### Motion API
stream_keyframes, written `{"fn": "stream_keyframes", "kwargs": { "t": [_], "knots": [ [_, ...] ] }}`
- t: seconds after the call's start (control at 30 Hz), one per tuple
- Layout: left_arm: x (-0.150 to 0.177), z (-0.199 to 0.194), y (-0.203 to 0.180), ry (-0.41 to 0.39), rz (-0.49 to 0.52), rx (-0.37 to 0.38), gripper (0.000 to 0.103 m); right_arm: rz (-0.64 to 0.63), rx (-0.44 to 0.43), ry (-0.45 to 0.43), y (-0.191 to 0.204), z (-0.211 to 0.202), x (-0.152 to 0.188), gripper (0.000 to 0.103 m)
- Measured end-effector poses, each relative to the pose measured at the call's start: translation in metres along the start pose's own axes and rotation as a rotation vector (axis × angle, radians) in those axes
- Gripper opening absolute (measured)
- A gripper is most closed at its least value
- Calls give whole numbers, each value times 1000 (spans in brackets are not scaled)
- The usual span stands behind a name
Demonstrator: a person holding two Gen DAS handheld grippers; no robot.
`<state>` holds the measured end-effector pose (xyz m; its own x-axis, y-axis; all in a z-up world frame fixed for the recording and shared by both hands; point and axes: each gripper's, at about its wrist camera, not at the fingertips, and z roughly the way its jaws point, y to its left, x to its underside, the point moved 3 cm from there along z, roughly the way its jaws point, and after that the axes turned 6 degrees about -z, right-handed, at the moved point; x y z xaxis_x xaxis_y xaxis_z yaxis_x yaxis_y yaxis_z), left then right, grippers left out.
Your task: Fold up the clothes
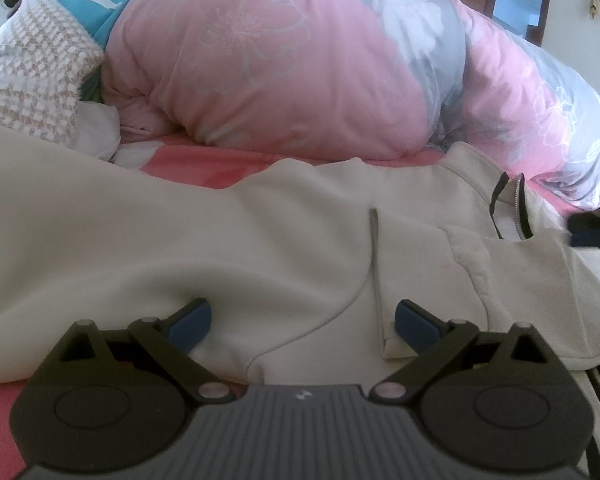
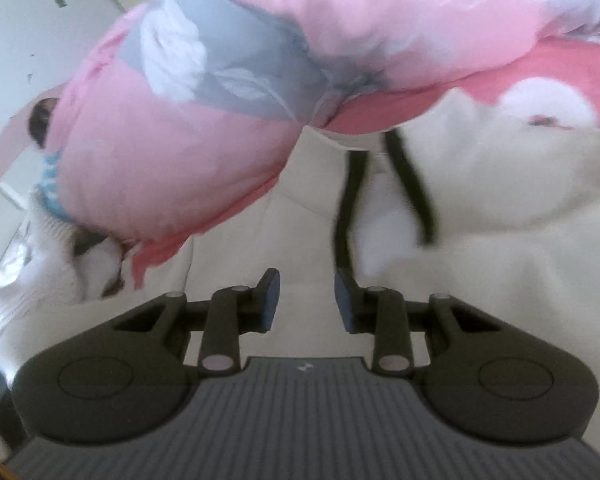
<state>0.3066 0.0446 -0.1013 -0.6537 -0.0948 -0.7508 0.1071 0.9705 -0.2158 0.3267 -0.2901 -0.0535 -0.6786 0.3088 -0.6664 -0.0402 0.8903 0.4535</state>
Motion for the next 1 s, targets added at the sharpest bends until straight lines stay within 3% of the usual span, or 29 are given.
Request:
{"fn": "stream_keyframes", "kwargs": {
  "t": [0.13,0.33,0.47,0.7,0.83,1.0],
  "knots": [
    [0,0,0,0,-3,2,100,12,95,-27,-38,-45,9,30],
    [0,1,0,1,0,1,100,61,408,-127,-114,-115,16,33],
    [1,1,-1,0,3,-3,100,121,384,-110,-130,-141,33,37],
    [2,1,-1,0,0,-1,101,206,267,-105,-114,-159,68,40],
    [1,1,-1,1,-1,1,101,-77,404,-53,-83,-154,80,40],
    [0,2,-1,1,-2,1,101,-555,591,103,-50,-117,109,40]
  ]
}}
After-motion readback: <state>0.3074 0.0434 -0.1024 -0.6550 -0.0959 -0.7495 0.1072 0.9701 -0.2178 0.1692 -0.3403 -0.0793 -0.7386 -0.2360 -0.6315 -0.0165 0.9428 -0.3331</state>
